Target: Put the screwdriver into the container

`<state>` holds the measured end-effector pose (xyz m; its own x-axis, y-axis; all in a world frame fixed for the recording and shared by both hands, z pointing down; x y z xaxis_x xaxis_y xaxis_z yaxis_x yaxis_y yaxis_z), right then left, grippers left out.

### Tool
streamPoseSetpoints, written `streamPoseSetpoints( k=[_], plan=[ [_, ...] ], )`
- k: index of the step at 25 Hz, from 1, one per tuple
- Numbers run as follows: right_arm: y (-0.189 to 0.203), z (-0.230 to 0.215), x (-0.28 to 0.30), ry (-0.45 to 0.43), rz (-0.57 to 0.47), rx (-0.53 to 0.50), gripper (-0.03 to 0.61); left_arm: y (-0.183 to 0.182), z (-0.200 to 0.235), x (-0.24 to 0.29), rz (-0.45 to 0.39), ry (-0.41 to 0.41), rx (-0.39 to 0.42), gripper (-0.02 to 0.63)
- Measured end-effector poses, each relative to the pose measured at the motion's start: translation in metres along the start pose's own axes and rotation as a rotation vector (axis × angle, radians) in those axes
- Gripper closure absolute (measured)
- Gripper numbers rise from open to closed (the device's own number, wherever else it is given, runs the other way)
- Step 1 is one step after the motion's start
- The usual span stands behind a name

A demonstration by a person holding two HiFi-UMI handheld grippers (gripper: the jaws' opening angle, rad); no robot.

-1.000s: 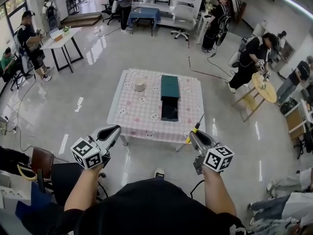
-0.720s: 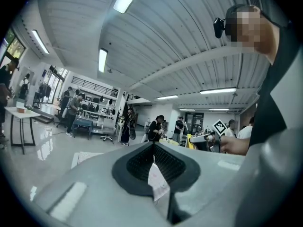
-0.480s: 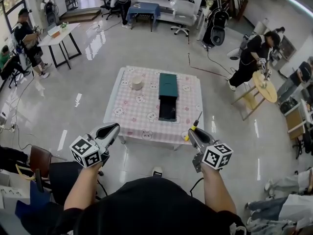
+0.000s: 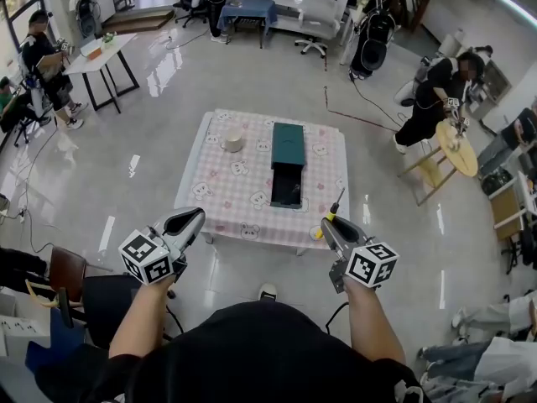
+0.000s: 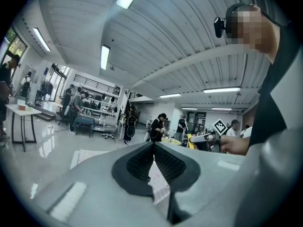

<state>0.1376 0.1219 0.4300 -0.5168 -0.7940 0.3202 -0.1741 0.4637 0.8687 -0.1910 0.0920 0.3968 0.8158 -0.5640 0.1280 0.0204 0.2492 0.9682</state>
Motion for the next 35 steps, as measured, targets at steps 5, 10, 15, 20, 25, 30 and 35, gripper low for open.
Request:
streamPoseSetpoints(
  k=[5, 10, 15, 20, 25, 30, 35],
  plan=[
    [-0.011, -0.017, 0.006, -0.004, 0.009, 0.003, 0.474, -0.006, 0.003, 0.021, 0.006, -0.003, -0.004, 0.607],
    [-0.013, -0.027, 0.011, -0.008, 0.011, 0.008, 0.474, -0.005, 0.006, 0.031, 0.011, -0.004, -0.005, 0.606],
    [-0.017, -0.039, 0.016, -0.018, 0.016, 0.008, 0.474, -0.004, 0.007, 0.042, 0.012, -0.016, -0.006, 0.604],
    [-0.028, -0.050, 0.024, -0.031, 0.020, 0.005, 0.474, -0.008, 0.011, 0.052, 0.015, -0.030, -0.008, 0.604],
    [-0.037, -0.061, 0.032, -0.050, 0.025, -0.001, 0.474, -0.014, 0.014, 0.063, 0.011, -0.049, -0.004, 0.604],
    [-0.042, -0.066, 0.038, -0.071, 0.030, -0.010, 0.474, -0.011, 0.013, 0.066, 0.022, -0.065, -0.006, 0.603],
    [-0.050, -0.070, 0.047, -0.089, 0.035, -0.015, 0.475, -0.014, 0.015, 0.070, 0.030, -0.081, -0.010, 0.598]
  ],
)
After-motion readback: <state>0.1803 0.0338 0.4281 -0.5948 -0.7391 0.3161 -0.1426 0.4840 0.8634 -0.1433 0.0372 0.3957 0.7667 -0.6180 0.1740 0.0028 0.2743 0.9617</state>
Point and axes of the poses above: the fingertips, and each gripper's own axes: x forward along the fingers, z to its left, y out of its underside, the point moved 3 cm from there along -x, backward along the fingers, and after that the axes turned 1 degree about z, right-handed, at the moved point
